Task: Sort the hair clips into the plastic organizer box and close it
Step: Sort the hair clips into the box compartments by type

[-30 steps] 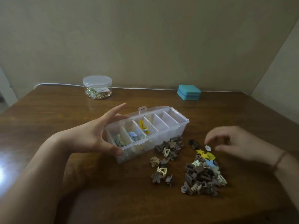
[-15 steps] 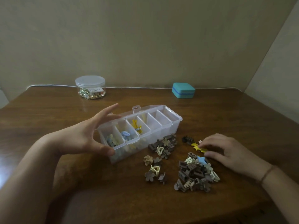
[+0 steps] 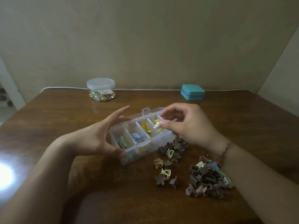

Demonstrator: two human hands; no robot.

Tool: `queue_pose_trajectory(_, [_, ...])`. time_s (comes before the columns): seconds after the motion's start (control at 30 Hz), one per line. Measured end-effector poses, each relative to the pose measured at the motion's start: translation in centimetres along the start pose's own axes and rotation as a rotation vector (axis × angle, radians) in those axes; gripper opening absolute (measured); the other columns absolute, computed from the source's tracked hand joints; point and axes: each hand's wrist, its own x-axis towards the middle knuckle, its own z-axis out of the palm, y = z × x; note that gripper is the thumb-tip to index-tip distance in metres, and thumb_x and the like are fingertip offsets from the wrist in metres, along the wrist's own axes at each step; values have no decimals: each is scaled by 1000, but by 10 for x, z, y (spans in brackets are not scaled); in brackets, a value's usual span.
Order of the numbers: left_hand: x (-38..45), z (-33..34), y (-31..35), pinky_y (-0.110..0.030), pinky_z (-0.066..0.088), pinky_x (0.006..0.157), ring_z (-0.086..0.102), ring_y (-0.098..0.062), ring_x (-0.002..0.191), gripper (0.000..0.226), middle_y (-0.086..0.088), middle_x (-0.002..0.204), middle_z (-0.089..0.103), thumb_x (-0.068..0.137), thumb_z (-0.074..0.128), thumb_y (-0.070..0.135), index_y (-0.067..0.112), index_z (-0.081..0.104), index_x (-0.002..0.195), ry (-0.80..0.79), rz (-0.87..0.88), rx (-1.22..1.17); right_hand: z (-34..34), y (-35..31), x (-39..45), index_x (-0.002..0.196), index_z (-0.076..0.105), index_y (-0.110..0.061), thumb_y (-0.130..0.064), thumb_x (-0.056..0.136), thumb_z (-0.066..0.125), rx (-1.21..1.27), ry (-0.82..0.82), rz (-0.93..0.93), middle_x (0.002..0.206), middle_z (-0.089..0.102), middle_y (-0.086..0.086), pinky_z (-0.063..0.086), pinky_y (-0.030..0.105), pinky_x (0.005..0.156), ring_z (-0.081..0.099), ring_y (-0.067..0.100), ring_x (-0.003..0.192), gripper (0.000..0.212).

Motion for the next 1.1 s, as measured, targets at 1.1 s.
queue_pose_trajectory(1.1, [1,4,2,-29,27,111,24,1,138,101,28,146,29,59,70,57,68,10,139,65,-1,132,-86,75,-51,111,60,-49,-46,92,51,-1035,-265,74,104,56,-30,46,16,70,55,-4,92,21])
